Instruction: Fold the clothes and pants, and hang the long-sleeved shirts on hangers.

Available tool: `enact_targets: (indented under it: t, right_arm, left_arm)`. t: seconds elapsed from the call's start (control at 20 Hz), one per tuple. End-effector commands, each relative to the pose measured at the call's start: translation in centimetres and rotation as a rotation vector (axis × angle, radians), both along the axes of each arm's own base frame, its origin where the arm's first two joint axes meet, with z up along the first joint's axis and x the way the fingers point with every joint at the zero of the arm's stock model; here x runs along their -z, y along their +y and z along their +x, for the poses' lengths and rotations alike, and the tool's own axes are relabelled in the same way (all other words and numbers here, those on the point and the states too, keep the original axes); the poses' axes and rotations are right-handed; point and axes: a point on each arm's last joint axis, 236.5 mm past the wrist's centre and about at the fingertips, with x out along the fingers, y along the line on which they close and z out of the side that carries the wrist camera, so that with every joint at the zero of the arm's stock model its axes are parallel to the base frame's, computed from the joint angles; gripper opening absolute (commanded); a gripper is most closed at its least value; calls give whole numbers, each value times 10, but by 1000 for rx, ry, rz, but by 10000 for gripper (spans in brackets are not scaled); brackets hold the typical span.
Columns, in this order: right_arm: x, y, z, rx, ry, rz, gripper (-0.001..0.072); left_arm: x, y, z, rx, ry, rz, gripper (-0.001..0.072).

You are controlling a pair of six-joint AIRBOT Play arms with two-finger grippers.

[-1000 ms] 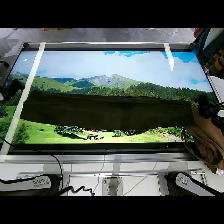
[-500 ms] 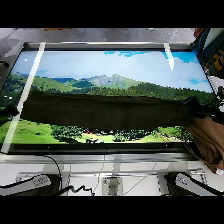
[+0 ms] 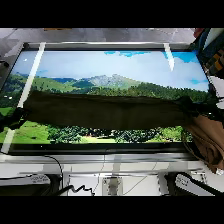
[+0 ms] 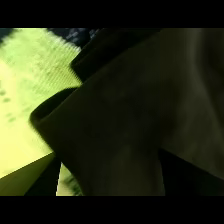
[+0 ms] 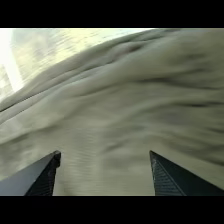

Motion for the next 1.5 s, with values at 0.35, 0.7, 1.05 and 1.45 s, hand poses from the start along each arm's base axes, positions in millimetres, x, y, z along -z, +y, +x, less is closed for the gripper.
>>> enact_targets:
  t: [0.35,0.7,1.05,1.45]
  right_arm:
    - [-54,122,50,-233,-220,-94,611]
    - [-87,173,75,-250,-417,-141,31]
    - [-66,269,95,-363,-306,-2,30]
    - [-6,490,56,-659,-128,243,30]
  left_arm:
    - [-5,-9,70,-13,-133,237,19]
    - [-179,-47,109,166,-418,487,18]
    - [-319,-175,73,416,-695,504,18]
    - [-355,-230,33,465,-745,324,19]
